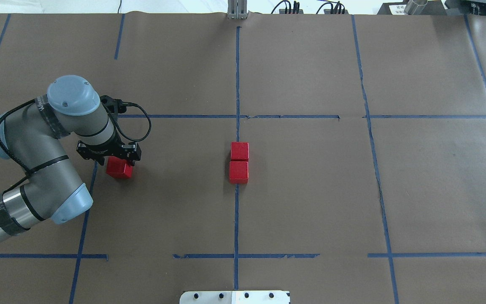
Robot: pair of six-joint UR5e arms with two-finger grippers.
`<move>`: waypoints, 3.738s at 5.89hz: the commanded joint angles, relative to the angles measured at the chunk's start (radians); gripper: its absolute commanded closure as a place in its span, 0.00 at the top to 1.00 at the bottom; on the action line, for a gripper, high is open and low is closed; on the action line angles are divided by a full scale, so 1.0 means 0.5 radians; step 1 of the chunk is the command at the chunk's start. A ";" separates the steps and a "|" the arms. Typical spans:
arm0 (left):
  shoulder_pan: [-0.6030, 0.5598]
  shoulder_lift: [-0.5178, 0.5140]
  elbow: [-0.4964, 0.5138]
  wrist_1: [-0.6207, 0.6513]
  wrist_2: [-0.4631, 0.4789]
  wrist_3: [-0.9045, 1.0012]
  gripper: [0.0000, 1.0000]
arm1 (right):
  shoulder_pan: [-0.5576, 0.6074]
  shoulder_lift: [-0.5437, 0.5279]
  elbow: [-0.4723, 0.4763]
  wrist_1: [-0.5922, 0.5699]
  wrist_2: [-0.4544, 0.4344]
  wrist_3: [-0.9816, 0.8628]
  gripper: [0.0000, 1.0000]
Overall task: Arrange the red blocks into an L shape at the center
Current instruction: 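Lower the left gripper and grasp the last red cube, then lift the red cube with the left gripper and carry it toward the pair, then lower the cube beside the farther cube of the pair and release it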
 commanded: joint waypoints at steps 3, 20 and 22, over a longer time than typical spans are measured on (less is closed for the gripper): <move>-0.006 -0.012 0.000 0.000 -0.003 -0.012 0.59 | 0.000 0.000 0.009 0.000 0.000 0.004 1.00; 0.255 -0.936 0.503 0.089 0.261 -3.086 0.29 | 0.000 -0.040 0.006 0.003 0.000 -0.020 1.00; 0.240 -0.920 0.500 -0.018 0.261 -3.123 0.29 | 0.000 -0.040 0.003 0.003 -0.006 -0.020 1.00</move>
